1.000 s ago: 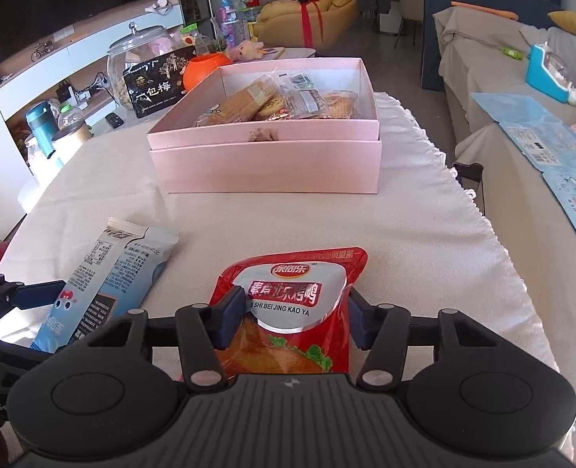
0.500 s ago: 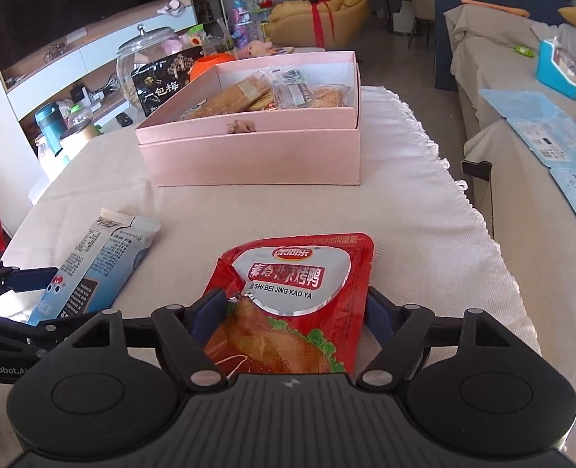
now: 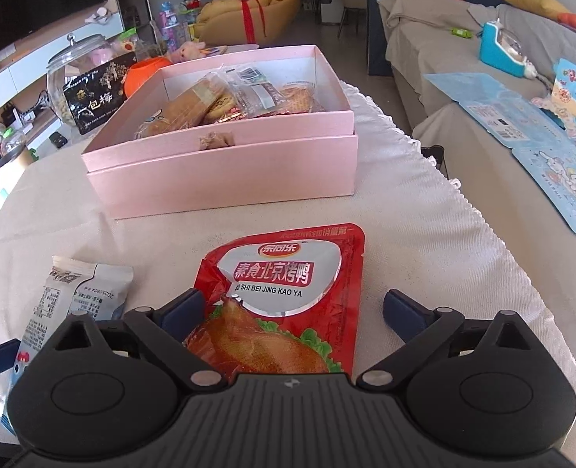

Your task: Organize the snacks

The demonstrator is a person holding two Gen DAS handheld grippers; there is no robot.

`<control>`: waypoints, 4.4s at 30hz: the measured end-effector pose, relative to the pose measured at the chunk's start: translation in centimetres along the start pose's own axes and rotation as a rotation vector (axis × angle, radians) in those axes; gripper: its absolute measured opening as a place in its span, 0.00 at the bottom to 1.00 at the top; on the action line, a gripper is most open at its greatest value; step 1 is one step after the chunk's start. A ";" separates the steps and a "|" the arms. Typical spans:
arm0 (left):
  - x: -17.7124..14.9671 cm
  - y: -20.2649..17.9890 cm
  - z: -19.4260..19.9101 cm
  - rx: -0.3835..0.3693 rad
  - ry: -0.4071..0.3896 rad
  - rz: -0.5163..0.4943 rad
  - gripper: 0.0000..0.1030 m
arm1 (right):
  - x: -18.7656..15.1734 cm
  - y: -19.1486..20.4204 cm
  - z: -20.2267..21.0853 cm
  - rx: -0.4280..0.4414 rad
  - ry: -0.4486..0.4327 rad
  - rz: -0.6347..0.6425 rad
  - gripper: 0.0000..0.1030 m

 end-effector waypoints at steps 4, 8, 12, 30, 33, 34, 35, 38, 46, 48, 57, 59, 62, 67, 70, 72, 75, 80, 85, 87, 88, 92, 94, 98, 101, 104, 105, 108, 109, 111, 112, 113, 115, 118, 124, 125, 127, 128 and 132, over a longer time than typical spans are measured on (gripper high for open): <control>0.1 0.0 0.0 -0.001 -0.002 -0.002 0.89 | -0.9 0.0 0.6 0.072 0.011 0.131 0.96; 0.1 -0.1 -0.1 0.003 -0.008 0.000 0.90 | -1.7 -1.8 1.8 0.154 -0.001 0.190 0.96; 0.1 0.0 -0.1 0.004 -0.012 0.001 0.90 | -0.4 -2.7 1.8 0.198 0.037 0.047 0.96; 1.7 0.9 -1.5 -0.020 0.062 -0.029 0.89 | 0.2 0.3 -0.8 0.046 0.027 0.127 0.99; 2.1 1.1 -1.9 -0.029 0.067 -0.035 0.88 | -0.3 0.0 0.2 0.081 0.025 0.174 0.91; 2.2 1.2 -1.8 -0.034 0.059 -0.030 0.85 | -0.3 -0.1 0.6 0.094 0.026 0.179 0.83; 2.1 1.3 -1.4 -0.045 0.044 -0.011 0.82 | -0.2 -0.3 1.0 0.112 0.028 0.178 0.79; 1.8 1.1 0.2 -0.075 -0.029 0.014 0.82 | 0.2 -1.2 2.1 0.138 0.022 0.161 0.71; 4.3 0.8 4.1 -0.097 -0.166 0.031 0.82 | 2.5 -3.0 5.1 0.204 0.004 0.127 0.01; 5.3 1.1 4.9 -0.094 -0.193 0.034 0.82 | 3.3 -3.7 5.6 0.251 0.005 0.090 0.01; 3.7 1.7 3.6 -0.105 -0.144 0.082 0.83 | 1.9 -7.1 4.5 0.275 0.133 -0.147 0.68; 3.1 2.2 3.1 -0.092 -0.122 0.067 0.83 | 0.4 -6.6 4.3 0.293 0.209 -0.173 0.68; 2.3 3.5 2.5 -0.080 -0.105 0.087 0.83 | -1.9 -5.1 5.2 0.274 0.279 -0.117 0.67; 1.0 5.4 1.3 -0.054 -0.071 0.151 0.83 | -4.1 -1.7 5.9 0.264 0.365 -0.050 0.68; 0.5 6.2 1.1 -0.047 -0.066 0.169 0.83 | -4.2 1.0 5.4 0.218 0.322 0.017 0.75; 0.2 6.8 1.3 -0.041 -0.064 0.180 0.83 | -3.8 2.8 4.5 0.210 0.289 0.031 0.80; -0.3 7.9 1.6 -0.024 -0.060 0.200 0.83 | -3.3 5.0 3.3 0.198 0.248 0.061 0.86; -0.8 9.1 1.7 0.028 -0.044 0.232 0.83 | -2.2 7.6 0.8 0.129 0.136 0.065 0.96; -0.8 9.6 2.1 0.089 -0.028 0.200 0.83 | -1.1 9.2 -1.7 0.033 0.022 0.105 0.97; -0.9 9.6 2.1 0.089 -0.025 0.202 0.83 | -1.1 9.3 -1.9 0.037 0.007 0.132 0.97; -0.8 9.6 2.0 0.087 -0.024 0.201 0.83 | -1.1 9.2 -1.7 0.056 0.008 0.156 0.95; -0.6 9.0 1.6 0.064 -0.023 0.190 0.83 | -1.4 7.9 -0.7 0.174 0.020 0.286 0.90; -0.5 8.5 1.4 0.050 -0.021 0.184 0.83 | -1.2 6.3 -0.3 0.204 0.033 0.318 0.90; -0.2 7.6 1.0 0.030 -0.015 0.169 0.83 | -0.6 2.0 0.0 0.185 0.038 0.251 0.94; 0.0 7.0 0.7 0.017 -0.011 0.158 0.83 | -0.5 0.6 0.1 0.157 0.012 0.214 0.94; 0.3 6.5 0.5 0.012 -0.011 0.150 0.83 | -0.4 1.0 -0.3 0.149 -0.001 0.217 0.97; 0.3 6.4 0.6 0.012 -0.011 0.148 0.83 | -0.3 1.5 -0.7 0.151 -0.008 0.234 0.97; 0.3 6.4 1.0 0.023 -0.011 0.144 0.83 | 0.3 2.9 -1.5 0.154 -0.003 0.275 0.97; 0.3 6.6 1.2 0.028 -0.011 0.147 0.83 | 0.4 3.2 -1.5 0.166 0.013 0.284 0.94; 0.2 7.1 1.5 0.034 -0.014 0.163 0.83 | 0.5 3.7 -1.2 0.203 0.026 0.329 0.83; 0.3 7.4 1.7 0.035 -0.022 0.174 0.83 | 0.6 3.7 -0.9 0.222 0.029 0.335 0.75; 0.5 7.5 1.9 0.032 -0.036 0.184 0.83 | 0.7 3.5 -0.4 0.229 0.017 0.334 0.69; 1.1 7.6 2.4 0.021 -0.072 0.197 0.83 | 0.9 3.3 0.8 0.258 0.006 0.332 0.44; 2.5 7.0 3.0 0.007 -0.120 0.178 0.83 | 1.5 2.9 2.5 0.277 -0.034 0.318 0.29; 3.5 5.6 2.7 -0.012 -0.113 0.139 0.83 | 3.6 0.4 4.7 0.291 -0.088 0.254 0.17; 3.4 5.4 2.5 -0.016 -0.109 0.141 0.83 | 4.1 -0.2 4.8 0.291 -0.092 0.239 0.17; 3.4 5.1 2.1 -0.023 -0.101 0.145 0.83 | 4.9 -1.5 4.3 0.308 -0.054 0.208 0.18; 3.5 5.0 1.9 -0.026 -0.098 0.146 0.83 | 5.2 -2.0 3.7 0.317 -0.024 0.191 0.20; 3.6 4.3 1.6 -0.036 -0.087 0.130 0.83 | 5.5 -1.8 2.0 0.345 0.027 0.203 0.40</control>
Point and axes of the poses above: each gripper's, at about its wrist camera, not at the fingertips, and z roughly against the way its jaws point, y to its left, x to its top, the point moved 6 cm from there along -z, roughly the way its jaws point, and after that the axes turned 9 degrees about -z, right-handed, at the moved point
